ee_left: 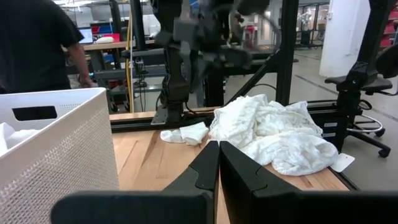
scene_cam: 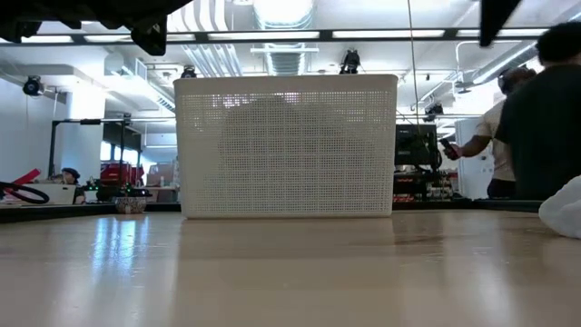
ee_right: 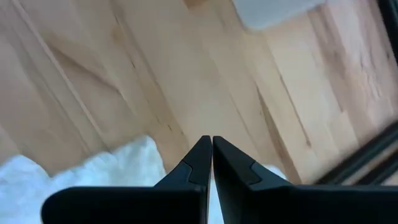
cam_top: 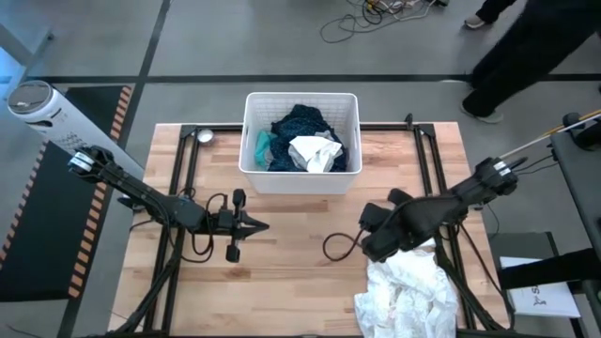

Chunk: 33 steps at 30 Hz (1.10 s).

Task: Sort clothes
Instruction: Put the white sock into the laundry organizer

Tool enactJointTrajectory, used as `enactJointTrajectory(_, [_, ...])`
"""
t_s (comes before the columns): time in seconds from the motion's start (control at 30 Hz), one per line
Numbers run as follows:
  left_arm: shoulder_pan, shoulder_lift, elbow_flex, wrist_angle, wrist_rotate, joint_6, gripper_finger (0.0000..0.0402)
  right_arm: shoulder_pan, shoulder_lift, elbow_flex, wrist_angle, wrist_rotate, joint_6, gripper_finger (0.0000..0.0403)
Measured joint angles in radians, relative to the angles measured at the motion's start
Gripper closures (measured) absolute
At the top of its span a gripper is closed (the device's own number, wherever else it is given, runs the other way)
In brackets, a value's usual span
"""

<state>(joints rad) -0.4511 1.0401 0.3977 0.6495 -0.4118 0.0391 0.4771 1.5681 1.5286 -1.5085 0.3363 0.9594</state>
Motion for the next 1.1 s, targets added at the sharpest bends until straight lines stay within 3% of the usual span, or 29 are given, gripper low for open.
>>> enactJointTrajectory(0.23, [0.000,0.000,0.000,-0.003,0.000,-0.002,0.0402,0.002,0.010,-0.141,0.015,-0.083,0.045,0.0403])
enactJointTrajectory(0.6, [0.000,0.000,0.000,-0.003,0.001,-0.003,0.0402,0.008,-0.015,-0.322,0.200,-0.141,0.047,0.0403])
enactJointTrajectory(1.1, [0.000,0.000,0.000,-0.007,0.002,-0.004,0.0402,0.082,-0.194,-0.513,0.326,-0.118,0.225,0.0403])
